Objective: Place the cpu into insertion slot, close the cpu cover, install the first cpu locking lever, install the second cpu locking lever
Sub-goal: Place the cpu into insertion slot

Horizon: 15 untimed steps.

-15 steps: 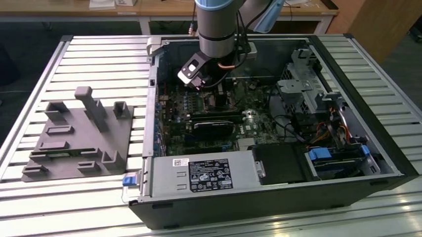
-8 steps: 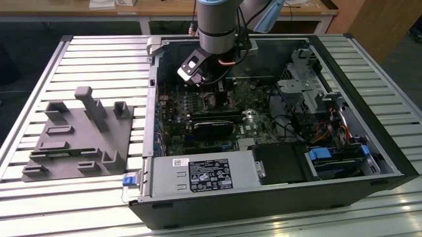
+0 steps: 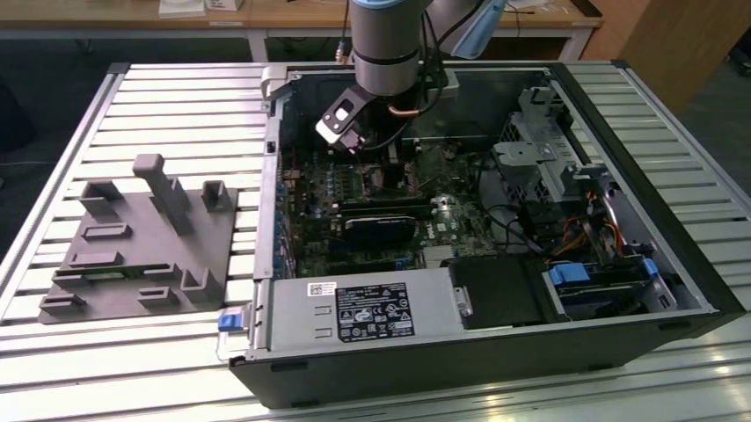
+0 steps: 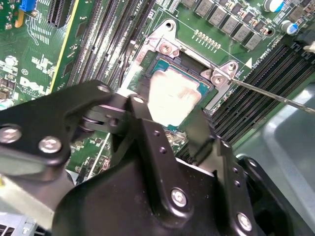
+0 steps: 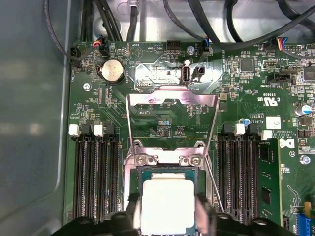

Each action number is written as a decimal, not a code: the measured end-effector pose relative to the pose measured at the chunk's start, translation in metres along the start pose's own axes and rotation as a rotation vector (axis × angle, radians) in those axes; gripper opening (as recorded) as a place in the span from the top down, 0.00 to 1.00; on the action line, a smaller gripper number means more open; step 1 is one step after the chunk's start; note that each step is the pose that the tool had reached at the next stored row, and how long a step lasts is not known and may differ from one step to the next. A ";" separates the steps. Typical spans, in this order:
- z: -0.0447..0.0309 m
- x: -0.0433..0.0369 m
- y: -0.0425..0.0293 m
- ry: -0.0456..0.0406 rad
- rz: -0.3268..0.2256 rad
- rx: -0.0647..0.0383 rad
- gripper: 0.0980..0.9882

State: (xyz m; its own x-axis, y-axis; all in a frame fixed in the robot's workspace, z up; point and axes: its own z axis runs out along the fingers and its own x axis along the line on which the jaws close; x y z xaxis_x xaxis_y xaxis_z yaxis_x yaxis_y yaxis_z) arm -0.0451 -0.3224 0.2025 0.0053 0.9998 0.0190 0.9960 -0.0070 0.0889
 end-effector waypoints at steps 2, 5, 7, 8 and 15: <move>-0.0001 0.0000 0.0000 0.0000 0.000 0.000 0.58; -0.0003 0.0000 0.0000 0.0000 0.000 0.000 0.70; -0.0005 0.0000 0.0000 0.0000 0.000 0.000 0.77; -0.0005 0.0000 0.0000 0.0000 0.000 0.000 0.84; -0.0010 0.0000 0.0001 0.0000 0.000 0.000 0.99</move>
State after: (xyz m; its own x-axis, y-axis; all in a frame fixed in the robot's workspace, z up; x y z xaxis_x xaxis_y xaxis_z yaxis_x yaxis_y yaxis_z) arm -0.0451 -0.3224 0.2035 0.0054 0.9998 0.0190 0.9960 -0.0070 0.0889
